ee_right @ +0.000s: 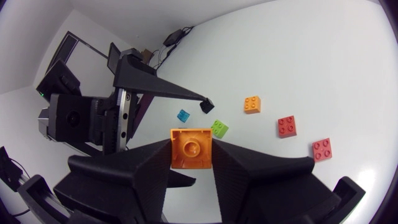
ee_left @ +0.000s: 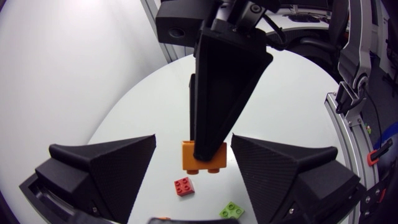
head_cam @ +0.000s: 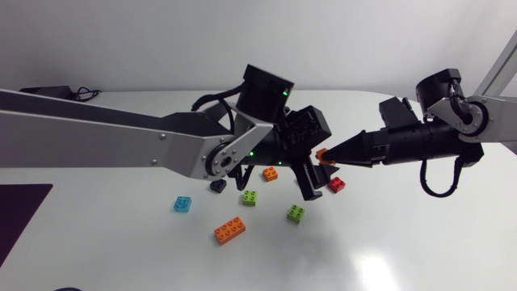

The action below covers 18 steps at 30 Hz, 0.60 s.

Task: Separate the duplo bricks

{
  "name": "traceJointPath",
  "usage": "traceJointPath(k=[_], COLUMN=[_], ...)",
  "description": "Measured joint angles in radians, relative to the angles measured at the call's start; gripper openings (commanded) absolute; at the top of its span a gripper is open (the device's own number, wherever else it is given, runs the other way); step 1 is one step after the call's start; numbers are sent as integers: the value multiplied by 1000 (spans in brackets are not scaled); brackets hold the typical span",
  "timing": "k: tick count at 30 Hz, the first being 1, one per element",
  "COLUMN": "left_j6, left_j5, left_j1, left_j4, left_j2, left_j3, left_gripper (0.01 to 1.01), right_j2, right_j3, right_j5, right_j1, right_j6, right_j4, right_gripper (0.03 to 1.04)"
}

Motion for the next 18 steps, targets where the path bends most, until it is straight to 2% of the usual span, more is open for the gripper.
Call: traceJointPath(k=[18], left_j6=[-19], left_j5=[-10], left_j1=[0], left_j4=[44], left_j2=[21], left_j3=[6], left_gripper=[741], right_j2=[-20], right_j3=[-2], right_j5=[-16], right_j1=[-41], right_j6=[12], right_j4=[10], right_gripper=[384])
